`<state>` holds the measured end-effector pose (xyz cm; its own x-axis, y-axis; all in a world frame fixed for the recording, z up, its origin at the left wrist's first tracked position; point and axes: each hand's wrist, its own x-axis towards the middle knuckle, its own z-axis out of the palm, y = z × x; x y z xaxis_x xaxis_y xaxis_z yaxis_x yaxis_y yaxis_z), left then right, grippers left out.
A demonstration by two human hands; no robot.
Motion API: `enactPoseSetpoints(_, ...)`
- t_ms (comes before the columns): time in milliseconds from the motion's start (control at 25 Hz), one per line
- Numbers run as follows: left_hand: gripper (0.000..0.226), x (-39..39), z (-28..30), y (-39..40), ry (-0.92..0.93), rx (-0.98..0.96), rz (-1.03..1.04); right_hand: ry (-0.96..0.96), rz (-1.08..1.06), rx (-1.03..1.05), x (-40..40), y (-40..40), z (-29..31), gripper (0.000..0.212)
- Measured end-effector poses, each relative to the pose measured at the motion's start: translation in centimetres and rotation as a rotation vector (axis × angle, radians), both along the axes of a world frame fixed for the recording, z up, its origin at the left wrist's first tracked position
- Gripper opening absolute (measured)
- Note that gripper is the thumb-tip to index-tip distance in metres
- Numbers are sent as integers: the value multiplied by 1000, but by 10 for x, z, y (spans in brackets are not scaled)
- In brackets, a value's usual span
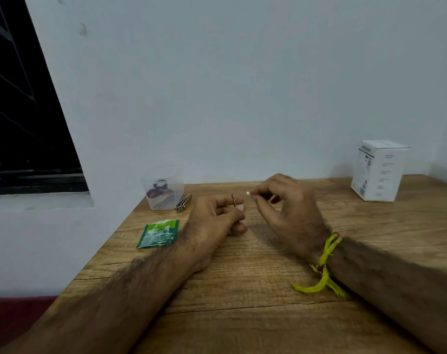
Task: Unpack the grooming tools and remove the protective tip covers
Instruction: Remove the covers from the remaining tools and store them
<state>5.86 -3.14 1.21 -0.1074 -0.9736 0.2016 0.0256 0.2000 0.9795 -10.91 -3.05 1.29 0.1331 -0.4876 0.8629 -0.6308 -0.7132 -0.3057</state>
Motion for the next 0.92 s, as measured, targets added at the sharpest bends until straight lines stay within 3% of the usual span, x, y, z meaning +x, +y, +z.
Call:
enactPoseSetpoints(280,18,4,1,3,41,8,-184,-1,48,-32,1,-2,1,9)
enactPoseSetpoints(800,15,5,-2,2,35,27,-165,196,1,-40,5,1,1,7)
enactPoseSetpoints(920,15,4,-1,2,16,21,-170,153,0,-37,3,0,2,7)
